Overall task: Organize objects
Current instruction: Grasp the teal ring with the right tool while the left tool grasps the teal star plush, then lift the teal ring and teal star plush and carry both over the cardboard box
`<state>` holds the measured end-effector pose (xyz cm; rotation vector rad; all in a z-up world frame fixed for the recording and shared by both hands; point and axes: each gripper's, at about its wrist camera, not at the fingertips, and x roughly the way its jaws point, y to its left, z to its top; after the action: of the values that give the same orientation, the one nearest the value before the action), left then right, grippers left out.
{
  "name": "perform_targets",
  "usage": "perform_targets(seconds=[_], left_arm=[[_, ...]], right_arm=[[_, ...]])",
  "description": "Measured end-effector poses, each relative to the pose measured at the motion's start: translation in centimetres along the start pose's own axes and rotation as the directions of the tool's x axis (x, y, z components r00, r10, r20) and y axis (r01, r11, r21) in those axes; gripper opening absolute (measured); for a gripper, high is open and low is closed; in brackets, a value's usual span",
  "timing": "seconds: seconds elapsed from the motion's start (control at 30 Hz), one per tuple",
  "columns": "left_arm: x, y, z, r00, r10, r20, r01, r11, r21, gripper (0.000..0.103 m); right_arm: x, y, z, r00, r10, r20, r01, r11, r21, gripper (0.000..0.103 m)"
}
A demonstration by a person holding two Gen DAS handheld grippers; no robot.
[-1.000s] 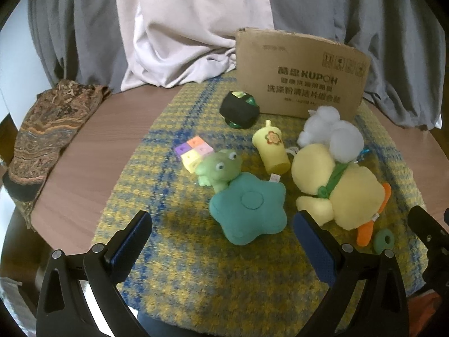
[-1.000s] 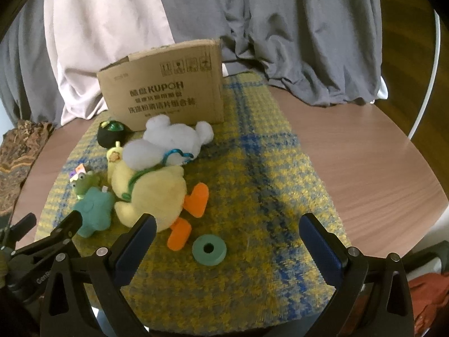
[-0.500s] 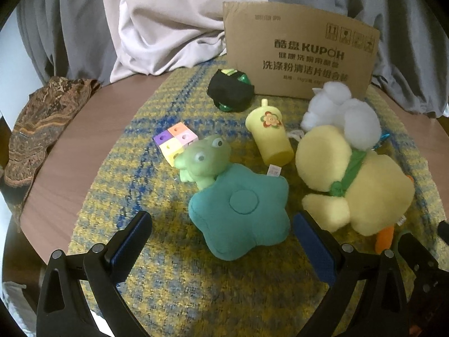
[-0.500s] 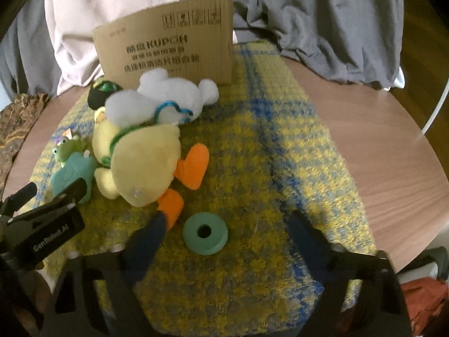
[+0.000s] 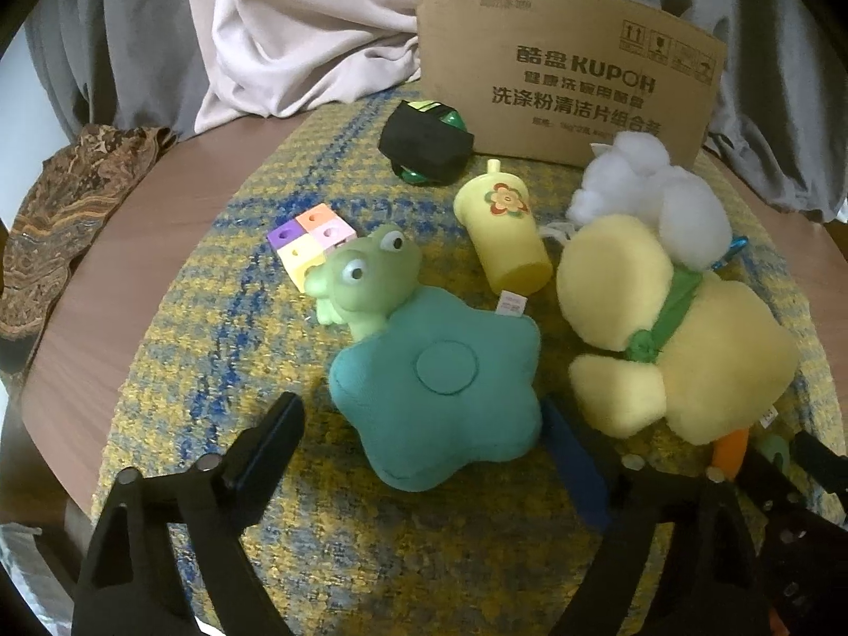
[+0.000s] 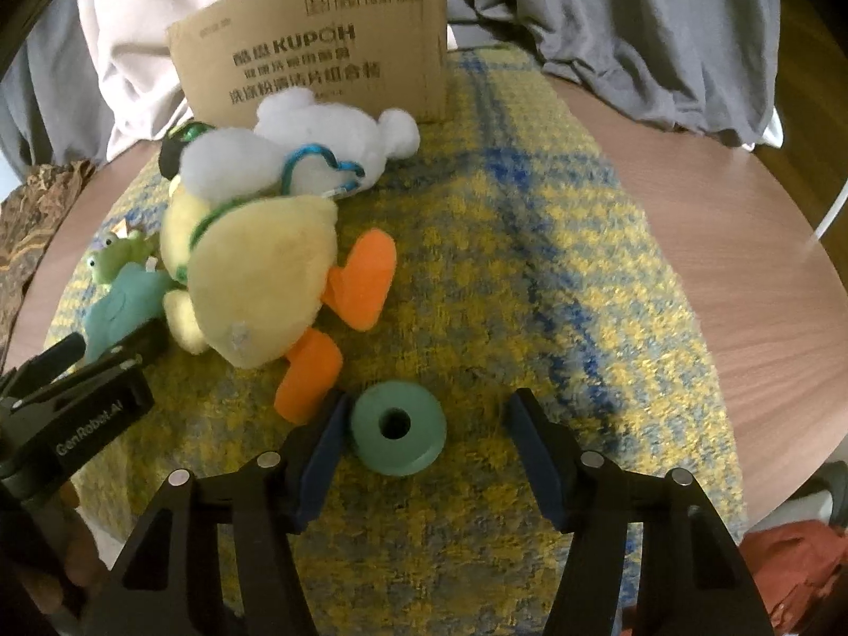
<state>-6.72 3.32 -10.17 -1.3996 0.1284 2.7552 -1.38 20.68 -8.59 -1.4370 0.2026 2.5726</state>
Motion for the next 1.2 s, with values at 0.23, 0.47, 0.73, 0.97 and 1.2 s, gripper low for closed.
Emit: perform_targets(seconds=[0.23,0.47,0.73,0.97,1.2], left_arm=[[-0.3,-0.6,-0.2,1.000,-0.008,0.000,0.008,1.000,0.006,0.071],[-1.5,-0.2,-0.2,1.000,-0.002,0.020,0.002,1.000,-0.008,0.069],[-4.3,0.4,0.7,0.996,0.009,0.094,-0.008,1.000,-0.012,0.069],[-5.5,0.8,1.5,0.992,0.013,0.123,-0.011,1.000,-0.015,0.069],[-6.5,0.9,2.7,0.989,0.020,0.145,-0.017,1.000,-0.023,0.069]], right_arm=[[-0.2,-0.3,0.0,1.000,0.004,0.017,-0.004,1.000,0.003,0.036],[-1.2,-0.4,0.0,0.999,0.004,0.043,-0.004,1.000,0.013,0.036],[-3.0,0.2,0.7,0.996,0.011,0.089,-0.010,1.000,-0.004,0.036],[-4.0,0.8,1.6,0.993,0.023,0.117,-0.022,1.000,-0.012,0.036],[-5.2,0.9,3.1,0.986,0.032,0.161,-0.030,0.999,-0.013,0.036]])
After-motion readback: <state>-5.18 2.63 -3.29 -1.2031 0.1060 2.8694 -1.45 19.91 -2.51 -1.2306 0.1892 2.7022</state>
